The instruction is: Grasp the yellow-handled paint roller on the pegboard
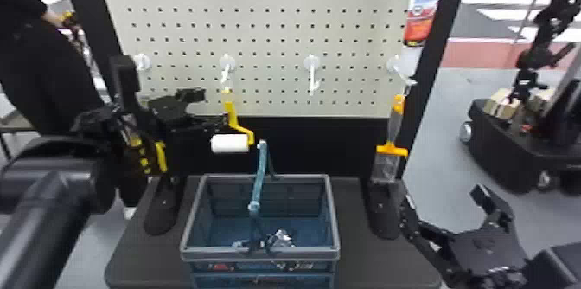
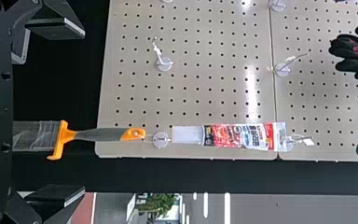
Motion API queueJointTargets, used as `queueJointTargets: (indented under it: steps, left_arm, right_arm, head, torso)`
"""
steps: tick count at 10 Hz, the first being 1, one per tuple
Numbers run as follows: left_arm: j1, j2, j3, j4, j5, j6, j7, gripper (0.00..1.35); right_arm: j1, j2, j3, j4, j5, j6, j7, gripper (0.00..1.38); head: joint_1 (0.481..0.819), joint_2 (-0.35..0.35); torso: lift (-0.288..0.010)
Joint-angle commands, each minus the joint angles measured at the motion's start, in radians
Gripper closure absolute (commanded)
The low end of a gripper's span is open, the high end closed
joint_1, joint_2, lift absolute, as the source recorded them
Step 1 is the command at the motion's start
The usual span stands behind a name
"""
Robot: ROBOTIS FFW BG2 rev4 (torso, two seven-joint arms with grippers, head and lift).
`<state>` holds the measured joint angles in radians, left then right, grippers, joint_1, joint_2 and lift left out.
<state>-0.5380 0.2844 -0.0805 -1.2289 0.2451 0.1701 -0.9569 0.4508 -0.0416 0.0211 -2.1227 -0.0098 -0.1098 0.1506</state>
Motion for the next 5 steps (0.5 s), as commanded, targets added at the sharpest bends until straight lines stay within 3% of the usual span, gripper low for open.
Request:
queueJointTargets:
  steps: [1,4,5]
  left_arm:
    - [-0.048,-0.002,-0.047,0.059,0.020,-0.006,-0.016,0.17]
    - [-0.056,-0.014,-0.045,0.081,0.030,-0.004,-0.019,0.19]
    - [-0.058,-0.016,-0.047,0.086,0.025,0.002,-0.020,0.43]
  right_arm:
    - [-0.014,-0.003,0.010,0.020,-0.002,-0.005,0.006,0.12]
    - [-0.014,-0.003,0.011,0.025,-0.002,-0.011,0.007,0.13]
    - [-0.014,-0.003,0.011,0.028,-0.002,-0.016,0.007,0.13]
  head:
    - [0.549,0.000]
    - [0.549,0.000]
    - [0.549,0.000]
  torso:
    - [-0.100]
    - [-0.100]
    - [-0.100]
